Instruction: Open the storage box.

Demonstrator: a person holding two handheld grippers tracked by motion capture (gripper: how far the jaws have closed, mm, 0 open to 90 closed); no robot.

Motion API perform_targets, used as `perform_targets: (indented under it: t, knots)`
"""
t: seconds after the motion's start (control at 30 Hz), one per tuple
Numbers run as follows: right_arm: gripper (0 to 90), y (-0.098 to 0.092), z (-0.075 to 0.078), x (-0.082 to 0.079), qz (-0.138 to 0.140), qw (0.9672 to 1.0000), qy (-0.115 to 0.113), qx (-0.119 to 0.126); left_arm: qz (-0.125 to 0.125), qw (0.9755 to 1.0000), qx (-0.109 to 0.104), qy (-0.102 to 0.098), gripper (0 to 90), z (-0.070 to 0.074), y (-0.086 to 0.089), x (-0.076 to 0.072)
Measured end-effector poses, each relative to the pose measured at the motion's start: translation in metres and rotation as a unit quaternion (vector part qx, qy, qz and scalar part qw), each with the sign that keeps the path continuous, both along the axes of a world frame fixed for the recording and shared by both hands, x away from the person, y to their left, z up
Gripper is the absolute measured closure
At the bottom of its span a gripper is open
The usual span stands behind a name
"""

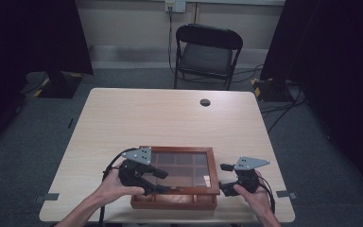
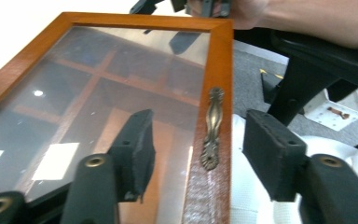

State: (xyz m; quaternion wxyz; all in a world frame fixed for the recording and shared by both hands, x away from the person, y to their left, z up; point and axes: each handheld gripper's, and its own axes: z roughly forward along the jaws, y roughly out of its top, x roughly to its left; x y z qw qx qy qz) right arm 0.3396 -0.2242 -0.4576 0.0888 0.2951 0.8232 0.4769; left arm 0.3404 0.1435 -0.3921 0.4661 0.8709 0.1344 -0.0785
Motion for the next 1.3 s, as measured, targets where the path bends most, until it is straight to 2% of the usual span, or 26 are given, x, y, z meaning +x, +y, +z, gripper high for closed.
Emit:
perform_targets:
  t: [0.1,0.23,0.5,0.63,0.77,0.93,1.17,1.3]
  knots:
    - [21.7,0.0,0.002,0.001,-0.002,1.0,-0.003,0.001,0.009,0.9999,0.002,-0.006,33.1,0.0,0.001,0.001]
    - [21.8,-0.003,0.007,0.001,-0.008,0.9999,-0.01,0.003,0.013,0.9999,-0.003,-0.008,30.0,0.003,0.007,0.001]
    - [21.9,-0.005,0.013,0.004,-0.017,0.9997,-0.014,0.008,0.02,0.9996,-0.015,-0.012,30.0,0.005,0.018,0.004]
    - [21.9,-0.005,0.02,0.007,-0.028,0.9992,-0.022,0.018,0.034,0.9986,-0.036,-0.017,29.1,0.007,0.028,0.005]
    - [22.3,-0.004,0.024,0.01,-0.031,0.9989,-0.026,0.022,0.032,0.9983,-0.042,-0.025,27.1,0.013,0.03,0.005]
    - [22.7,-0.003,0.029,0.011,-0.035,0.9987,-0.029,0.022,0.034,0.9966,-0.065,-0.039,26.5,0.02,0.034,0.002]
    - [24.4,-0.003,0.037,0.017,-0.042,0.9979,-0.036,0.033,0.054,0.9953,-0.069,-0.042,23.9,0.021,0.04,0.006]
    - [25.6,-0.002,0.043,0.02,-0.042,0.9976,-0.042,0.037,0.063,0.9944,-0.067,-0.051,23.1,0.02,0.042,0.006]
